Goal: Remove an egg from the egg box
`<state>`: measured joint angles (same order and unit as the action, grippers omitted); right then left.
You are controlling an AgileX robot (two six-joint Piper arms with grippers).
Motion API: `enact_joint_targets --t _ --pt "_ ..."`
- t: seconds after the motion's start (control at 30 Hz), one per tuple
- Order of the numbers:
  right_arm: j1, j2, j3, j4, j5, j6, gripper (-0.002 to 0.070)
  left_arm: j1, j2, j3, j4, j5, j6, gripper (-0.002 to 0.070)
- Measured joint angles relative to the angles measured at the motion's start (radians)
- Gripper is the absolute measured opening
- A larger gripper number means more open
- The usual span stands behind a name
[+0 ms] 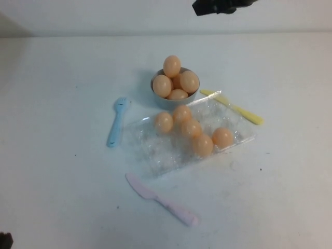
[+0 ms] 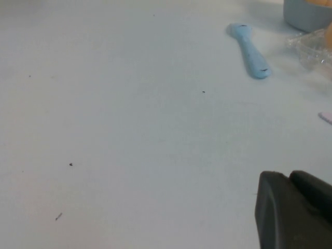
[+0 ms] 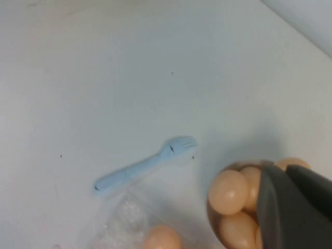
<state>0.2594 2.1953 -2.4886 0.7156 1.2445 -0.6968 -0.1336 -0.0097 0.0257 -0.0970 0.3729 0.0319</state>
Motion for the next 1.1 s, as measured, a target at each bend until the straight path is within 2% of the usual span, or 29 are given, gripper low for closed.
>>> enact_joint_targets --t 0.63,0.87,0.97,1.1 --pt "0.006 -0.301 -0.008 0.011 0.018 0.041 -0.001 0.0 0.0 0.0 0.0 0.0 0.0 -0.0004" --pt "0.006 -0.467 -0.001 -0.097 0.027 0.099 -0.001 0.0 0.0 0.0 0.0 0.0 0.0 -0.0004" --pt "0.006 -0.564 0.059 -0.119 0.027 0.107 -0.001 0.0 0.0 0.0 0.0 0.0 0.0 -0.0004" --pt "0.006 -0.735 0.235 -0.217 0.027 0.132 -0.001 0.0 0.0 0.0 0.0 0.0 0.0 -0.0004"
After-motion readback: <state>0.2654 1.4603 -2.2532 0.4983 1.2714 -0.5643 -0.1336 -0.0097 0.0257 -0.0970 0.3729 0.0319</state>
